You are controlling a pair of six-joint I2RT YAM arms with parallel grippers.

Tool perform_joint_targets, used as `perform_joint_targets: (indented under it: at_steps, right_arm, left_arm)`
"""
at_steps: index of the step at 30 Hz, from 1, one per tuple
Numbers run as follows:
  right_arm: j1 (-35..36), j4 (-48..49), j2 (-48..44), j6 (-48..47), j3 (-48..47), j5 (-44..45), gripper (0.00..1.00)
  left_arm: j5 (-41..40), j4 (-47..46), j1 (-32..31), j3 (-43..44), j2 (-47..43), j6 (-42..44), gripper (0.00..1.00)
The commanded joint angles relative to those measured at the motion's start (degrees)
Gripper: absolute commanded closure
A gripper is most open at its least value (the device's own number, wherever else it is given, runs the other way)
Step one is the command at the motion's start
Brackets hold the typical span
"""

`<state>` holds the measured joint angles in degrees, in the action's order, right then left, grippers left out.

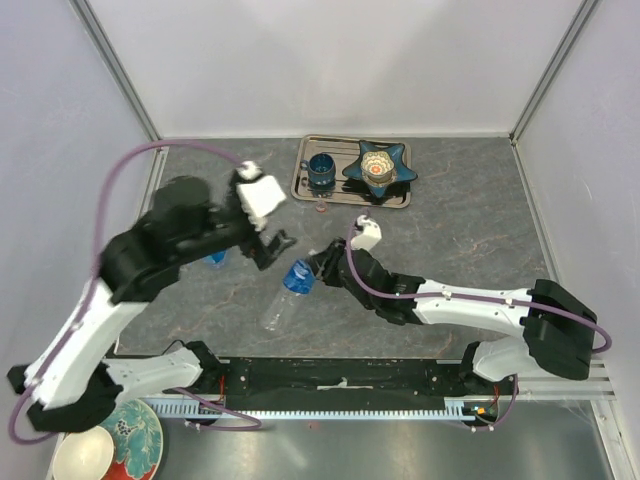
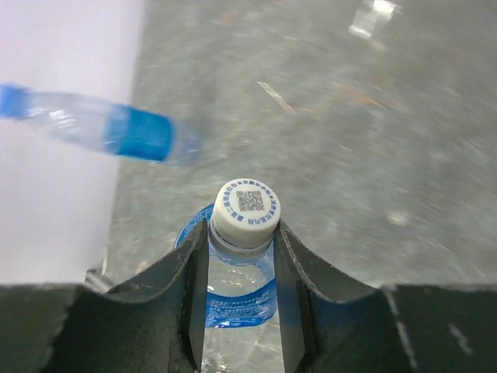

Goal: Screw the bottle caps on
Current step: Pick up the plastic bottle at the center of the board, then place the plastic bottle at the center of the board.

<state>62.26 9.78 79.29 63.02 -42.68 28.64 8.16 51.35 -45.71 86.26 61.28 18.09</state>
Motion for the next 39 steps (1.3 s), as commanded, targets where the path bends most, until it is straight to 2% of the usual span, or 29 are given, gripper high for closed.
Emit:
perform_joint_targets:
  at_steps: [1,2,7,10,13,19,23,29,31,39]
  right_arm:
    - [4.26,9.91,0.24,-22.31,-13.96,0.02,1.00]
    - [4.62,9.82,1.39,-27.55,-16.54,-1.04,1.00]
    - [5.50,9.12,11.58,-42.17,-32.78,-8.77,1.00]
    - [5.77,8.15,17.64,-53.86,-40.17,-9.93,1.00]
    - [5.85,7.54,22.30,-64.03,-44.58,-7.83,1.00]
    - [5.59,8.15,26.88,-75.40,-47.50,-4.21,1.00]
    - [5.51,12.53,31.79,-80.06,-48.29,0.35,1.00]
    - [4.63,25.53,36.98,-81.22,-46.54,7.12,1.00]
    - [4.19,28.97,37.78,-78.33,-45.39,9.23,1.00]
    - [2.52,31.44,39.72,-67.17,-41.88,14.07,1.00]
  left_arm:
    - [-11.58,-5.20,0.54,4.18,-9.41,-1.56,0.01]
    - [-12.46,-5.56,2.02,4.70,-10.20,-2.35,0.01]
    - [-13.61,-10.13,4.32,0.58,-17.58,-2.36,0.01]
    - [-14.32,-9.34,5.55,1.63,-18.12,-3.58,0.01]
    - [-14.23,-9.60,6.07,2.68,-18.82,-3.58,0.01]
    - [-13.62,-9.69,6.60,4.36,-19.88,-4.11,0.01]
    - [-11.95,-9.78,7.22,3.30,-20.32,-6.04,0.01]
    - [-10.63,-9.69,8.18,1.19,-21.99,-6.92,0.00]
    - [-10.19,-9.52,8.62,0.58,-22.51,-7.45,0.01]
    - [-8.60,-9.17,9.59,0.05,-22.78,-7.98,0.01]
